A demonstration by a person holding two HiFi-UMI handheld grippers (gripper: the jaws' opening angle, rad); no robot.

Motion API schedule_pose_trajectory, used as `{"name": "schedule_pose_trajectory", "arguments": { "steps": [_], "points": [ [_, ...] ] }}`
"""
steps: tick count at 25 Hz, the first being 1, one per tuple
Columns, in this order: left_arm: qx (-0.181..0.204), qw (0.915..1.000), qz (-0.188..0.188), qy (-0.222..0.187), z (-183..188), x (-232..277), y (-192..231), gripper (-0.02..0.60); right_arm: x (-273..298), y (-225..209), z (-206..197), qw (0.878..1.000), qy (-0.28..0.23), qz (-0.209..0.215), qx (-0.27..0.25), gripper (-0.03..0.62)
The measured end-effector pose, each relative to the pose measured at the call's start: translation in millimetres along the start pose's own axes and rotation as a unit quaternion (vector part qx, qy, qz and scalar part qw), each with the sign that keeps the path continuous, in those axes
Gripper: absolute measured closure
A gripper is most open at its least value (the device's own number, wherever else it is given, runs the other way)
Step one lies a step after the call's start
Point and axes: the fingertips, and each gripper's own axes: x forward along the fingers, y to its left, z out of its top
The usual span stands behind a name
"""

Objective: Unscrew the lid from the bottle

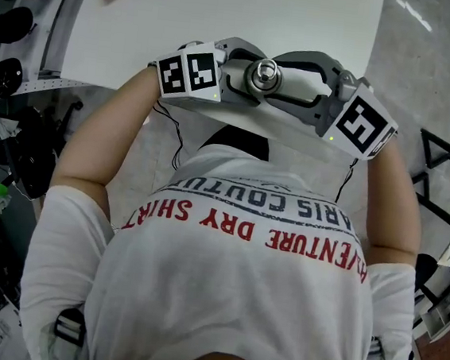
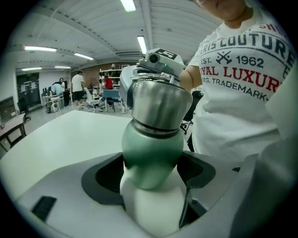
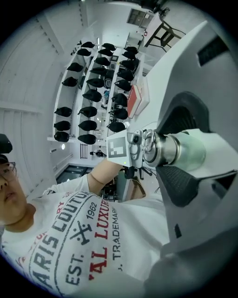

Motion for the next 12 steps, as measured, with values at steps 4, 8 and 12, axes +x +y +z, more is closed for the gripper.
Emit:
{"name": "schedule_pose_trajectory", "arguments": {
  "steps": [4, 8, 12],
  "points": [
    [0.016, 0.9996, -0.023, 0.008, -1.3, 0.1, -2.4, 0.21, 1.3, 1.3, 0.2, 1.0, 0.0, 0.017, -0.001, 0.373],
    [0.017, 0.9996, -0.021, 0.004, -1.1, 0.4, -2.3, 0.212, 0.8, 1.3, -0.9, 1.0, 0.007, 0.012, 0.002, 0.372],
    [0.001, 1.0, 0.003, -0.009, 0.1, 1.0, -2.2, 0.212, 1.2, 0.7, 3.0, 0.999, -0.009, -0.029, 0.04, 0.357]
  ]
}}
